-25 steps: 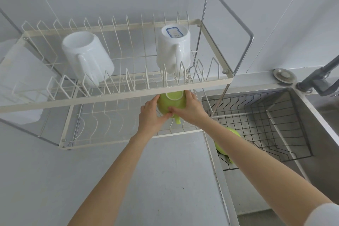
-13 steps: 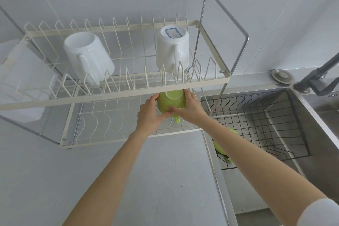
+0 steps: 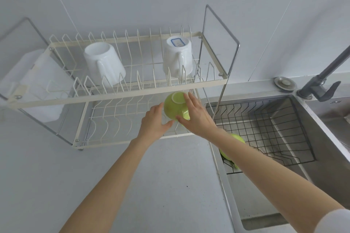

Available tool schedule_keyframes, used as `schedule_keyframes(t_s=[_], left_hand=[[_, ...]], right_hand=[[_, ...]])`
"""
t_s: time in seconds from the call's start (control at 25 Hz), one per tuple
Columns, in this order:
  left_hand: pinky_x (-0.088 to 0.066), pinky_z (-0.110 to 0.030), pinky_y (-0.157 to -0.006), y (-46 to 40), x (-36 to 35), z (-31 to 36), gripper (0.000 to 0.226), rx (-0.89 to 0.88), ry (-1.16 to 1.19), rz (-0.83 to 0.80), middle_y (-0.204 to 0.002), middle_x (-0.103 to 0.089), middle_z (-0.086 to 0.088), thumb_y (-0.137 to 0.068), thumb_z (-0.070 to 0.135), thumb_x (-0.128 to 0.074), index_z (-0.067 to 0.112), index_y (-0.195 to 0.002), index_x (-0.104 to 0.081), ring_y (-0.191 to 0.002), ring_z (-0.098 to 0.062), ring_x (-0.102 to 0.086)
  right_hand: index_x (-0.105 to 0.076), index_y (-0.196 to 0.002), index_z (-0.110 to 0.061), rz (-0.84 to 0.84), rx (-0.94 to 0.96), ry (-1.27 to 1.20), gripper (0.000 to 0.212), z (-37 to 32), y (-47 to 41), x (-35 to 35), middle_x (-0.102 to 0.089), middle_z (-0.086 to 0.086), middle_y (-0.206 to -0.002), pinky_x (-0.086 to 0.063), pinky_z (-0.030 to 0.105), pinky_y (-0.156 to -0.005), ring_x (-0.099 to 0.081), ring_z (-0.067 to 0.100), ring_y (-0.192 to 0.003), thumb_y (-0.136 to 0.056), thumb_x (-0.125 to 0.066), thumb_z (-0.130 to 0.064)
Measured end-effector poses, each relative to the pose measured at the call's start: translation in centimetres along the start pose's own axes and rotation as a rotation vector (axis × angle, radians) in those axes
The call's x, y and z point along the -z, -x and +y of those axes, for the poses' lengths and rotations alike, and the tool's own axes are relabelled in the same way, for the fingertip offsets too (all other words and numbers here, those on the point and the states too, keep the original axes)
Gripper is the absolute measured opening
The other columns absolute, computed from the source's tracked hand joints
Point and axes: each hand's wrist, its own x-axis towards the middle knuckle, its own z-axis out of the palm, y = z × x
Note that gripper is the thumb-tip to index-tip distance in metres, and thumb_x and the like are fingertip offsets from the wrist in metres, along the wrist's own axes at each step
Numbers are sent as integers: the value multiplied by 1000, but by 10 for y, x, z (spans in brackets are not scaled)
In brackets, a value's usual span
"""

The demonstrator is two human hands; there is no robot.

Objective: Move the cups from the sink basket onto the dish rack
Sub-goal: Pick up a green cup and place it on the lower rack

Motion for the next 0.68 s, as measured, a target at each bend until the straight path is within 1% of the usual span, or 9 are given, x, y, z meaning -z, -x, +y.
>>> schedule_keyframes(t_s=[0.12,0.24,0.32,0.4,0.52,0.68], left_hand=[[-31,-39,-106,26,5,3,63,-75,-184,10,-147,-35,-10,-88,35,-50,10,-140,-25,-135,-27,-34],[-27,-39,-109,52,6,5,55,-96,-294,30,-146,-38,-6,-91,35,-43,12,-138,-29,-136,-22,-33],[-26,-39,-109,69,4,9,52,-94,-330,43,-144,-40,-6,-91,35,-41,12,-137,-32,-135,-21,-34],[-24,-40,-110,82,2,16,53,-91,-365,32,-145,-39,-6,-91,36,-40,13,-138,-31,-136,-21,-32],[-22,-40,-112,93,-5,30,54,-84,-387,10,-147,-36,-6,-92,36,-39,13,-139,-29,-137,-21,-30],[-25,-39,-110,100,-22,55,52,-114,-398,-21,-146,-38,-5,-92,36,-39,13,-138,-31,-136,-20,-32]], right_hand=[[-6,-148,-14,-20,41,34,75,0,26,2,-7,6,-159,-14,37,-119,-3,20,-147,-91,-49,-37],[-9,-148,-14,-29,59,71,72,8,52,3,-11,7,-159,-11,35,-121,-5,20,-147,-92,-47,-37],[-11,-148,-13,-23,78,90,71,14,69,3,-14,7,-158,-11,34,-121,-8,21,-147,-92,-48,-37],[-13,-148,-13,-23,82,102,70,21,84,6,-16,7,-158,-10,34,-121,-9,21,-147,-92,-48,-36],[-13,-148,-14,-35,53,103,69,36,102,13,-16,6,-158,-8,34,-120,-8,20,-147,-92,-47,-36],[-17,-147,-14,-49,-4,84,66,67,120,25,-17,6,-158,-9,34,-120,-8,20,-147,-92,-48,-34]])
